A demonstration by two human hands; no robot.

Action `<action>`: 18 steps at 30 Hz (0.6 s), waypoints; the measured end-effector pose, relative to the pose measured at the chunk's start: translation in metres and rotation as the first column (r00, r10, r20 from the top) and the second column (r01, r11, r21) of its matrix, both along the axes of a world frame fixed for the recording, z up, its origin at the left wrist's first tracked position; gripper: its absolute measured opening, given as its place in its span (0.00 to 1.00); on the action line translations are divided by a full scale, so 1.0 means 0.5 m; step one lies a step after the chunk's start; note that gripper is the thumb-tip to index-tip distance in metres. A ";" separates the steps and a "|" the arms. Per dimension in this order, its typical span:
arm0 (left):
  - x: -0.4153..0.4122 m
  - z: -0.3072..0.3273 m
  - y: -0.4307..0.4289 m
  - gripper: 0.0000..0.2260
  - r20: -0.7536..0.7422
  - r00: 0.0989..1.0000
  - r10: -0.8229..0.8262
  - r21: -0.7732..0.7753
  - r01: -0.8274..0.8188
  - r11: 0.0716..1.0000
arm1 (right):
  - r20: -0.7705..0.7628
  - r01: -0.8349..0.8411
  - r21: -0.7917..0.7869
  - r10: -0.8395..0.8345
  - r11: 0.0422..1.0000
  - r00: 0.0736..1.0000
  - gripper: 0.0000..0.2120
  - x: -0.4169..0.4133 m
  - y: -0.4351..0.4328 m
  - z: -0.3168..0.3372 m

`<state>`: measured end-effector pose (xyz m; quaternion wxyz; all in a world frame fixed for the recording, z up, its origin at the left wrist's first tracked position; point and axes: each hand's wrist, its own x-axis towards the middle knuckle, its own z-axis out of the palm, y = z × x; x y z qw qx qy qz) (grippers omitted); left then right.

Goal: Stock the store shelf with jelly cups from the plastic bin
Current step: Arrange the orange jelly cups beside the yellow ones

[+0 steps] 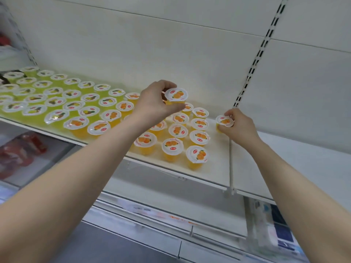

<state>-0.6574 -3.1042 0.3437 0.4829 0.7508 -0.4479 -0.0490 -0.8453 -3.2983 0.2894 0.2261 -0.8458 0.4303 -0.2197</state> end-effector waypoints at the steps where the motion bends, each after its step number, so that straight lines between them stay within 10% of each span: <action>1: -0.001 0.000 -0.002 0.24 0.004 1.000 0.006 0.009 -0.006 1.000 | -0.005 -0.010 0.000 0.010 1.000 1.000 0.22 0.007 -0.007 -0.003; 18: -0.044 -0.002 -0.077 0.25 0.064 0.993 -0.102 0.068 0.098 0.993 | -0.143 -0.199 -0.083 0.186 0.977 0.972 0.21 0.004 -0.065 -0.014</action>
